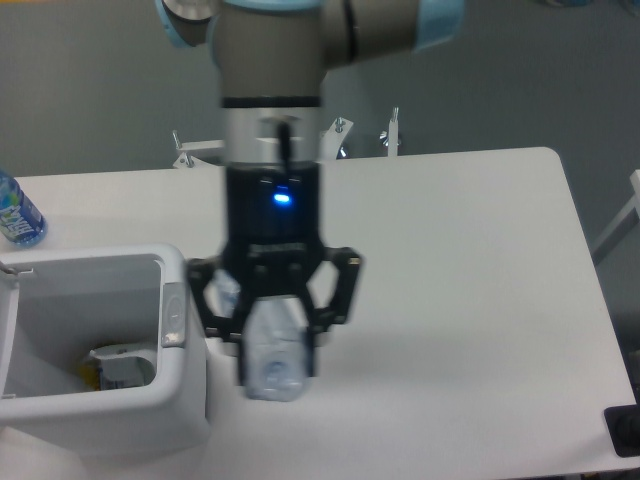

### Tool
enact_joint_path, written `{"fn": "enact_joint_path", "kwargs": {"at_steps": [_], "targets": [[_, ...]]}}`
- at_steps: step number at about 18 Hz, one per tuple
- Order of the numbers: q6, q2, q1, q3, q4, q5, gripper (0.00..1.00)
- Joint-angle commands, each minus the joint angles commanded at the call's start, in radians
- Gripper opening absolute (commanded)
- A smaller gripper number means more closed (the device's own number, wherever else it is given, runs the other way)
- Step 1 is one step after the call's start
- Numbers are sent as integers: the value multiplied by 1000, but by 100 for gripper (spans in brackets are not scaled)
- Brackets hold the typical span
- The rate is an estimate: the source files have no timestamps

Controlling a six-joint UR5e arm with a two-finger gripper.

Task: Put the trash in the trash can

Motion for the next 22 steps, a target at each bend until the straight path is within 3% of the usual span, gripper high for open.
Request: {"fn": "enact_joint_path", "kwargs": {"at_steps": [4,8,10,12,13,18,22], "targets": [[2,-3,-58,-2,3,2,60],[5,-34,-124,-5,63,2,60],[5,-46,-143,-9,64,2,62],[6,-55,-150,-9,66,3,83],[6,-55,-150,-11,66,3,100],[6,-28,-146,-44,64,8,100],[8,14,-40,-71,61,82,100]]}}
